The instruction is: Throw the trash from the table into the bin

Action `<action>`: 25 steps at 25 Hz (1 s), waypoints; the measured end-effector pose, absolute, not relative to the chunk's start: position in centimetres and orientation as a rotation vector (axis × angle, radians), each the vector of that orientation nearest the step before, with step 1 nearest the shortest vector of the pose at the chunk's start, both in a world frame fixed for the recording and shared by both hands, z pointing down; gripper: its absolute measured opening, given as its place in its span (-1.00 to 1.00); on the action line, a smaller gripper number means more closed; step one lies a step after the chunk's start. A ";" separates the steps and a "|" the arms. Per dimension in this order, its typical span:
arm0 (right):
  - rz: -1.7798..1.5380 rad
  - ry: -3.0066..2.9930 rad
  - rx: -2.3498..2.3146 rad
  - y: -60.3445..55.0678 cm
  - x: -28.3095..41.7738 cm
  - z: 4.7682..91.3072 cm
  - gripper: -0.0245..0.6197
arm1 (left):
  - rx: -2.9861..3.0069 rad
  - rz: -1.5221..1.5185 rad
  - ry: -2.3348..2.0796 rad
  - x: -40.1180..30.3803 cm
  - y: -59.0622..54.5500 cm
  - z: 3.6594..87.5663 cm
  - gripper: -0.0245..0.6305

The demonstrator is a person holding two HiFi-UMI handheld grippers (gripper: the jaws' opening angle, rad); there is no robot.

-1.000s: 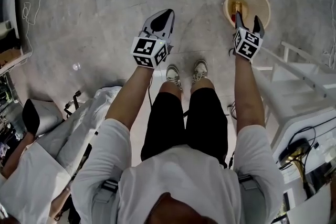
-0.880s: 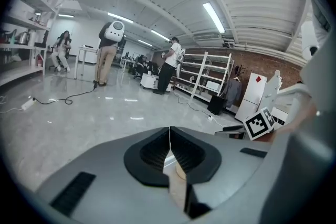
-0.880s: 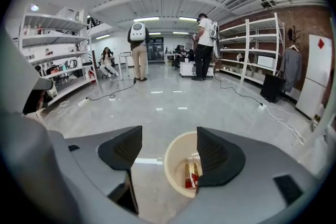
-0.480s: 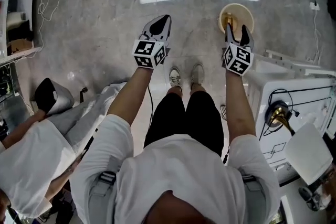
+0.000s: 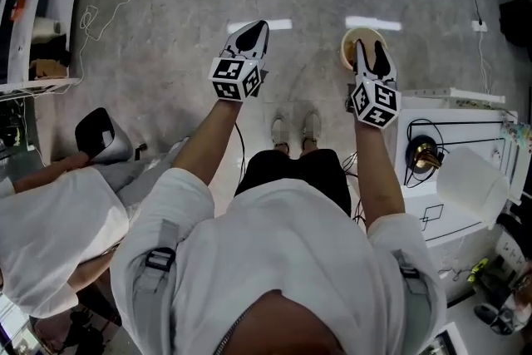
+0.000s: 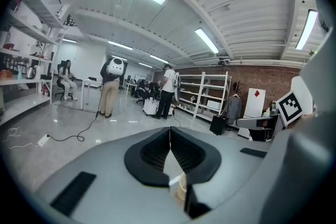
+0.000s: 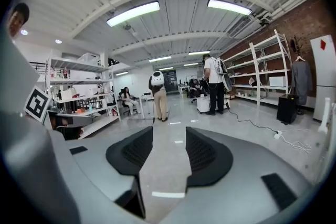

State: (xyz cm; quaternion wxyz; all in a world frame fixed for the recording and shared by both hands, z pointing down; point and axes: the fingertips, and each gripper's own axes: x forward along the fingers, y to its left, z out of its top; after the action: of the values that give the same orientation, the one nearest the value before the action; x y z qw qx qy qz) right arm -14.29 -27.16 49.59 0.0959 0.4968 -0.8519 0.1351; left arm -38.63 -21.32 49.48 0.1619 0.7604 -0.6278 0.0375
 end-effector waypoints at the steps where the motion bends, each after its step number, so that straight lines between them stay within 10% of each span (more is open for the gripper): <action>1: 0.389 -2.546 1.469 -26.6 -14.4 48.3 -0.30 | 2.179 0.100 -1.799 -38.7 -21.0 48.5 -0.89; 25: 0.211 -2.687 1.488 -20.0 -12.8 38.5 -0.50 | 2.317 -0.010 -1.789 -36.3 -17.8 40.3 -0.89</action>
State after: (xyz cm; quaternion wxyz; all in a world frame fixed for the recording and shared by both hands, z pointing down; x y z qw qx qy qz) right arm -12.82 -19.96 38.53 0.0316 0.4831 -0.8723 0.0685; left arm -36.31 -17.76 40.31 0.1072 0.7869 -0.6077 -0.0032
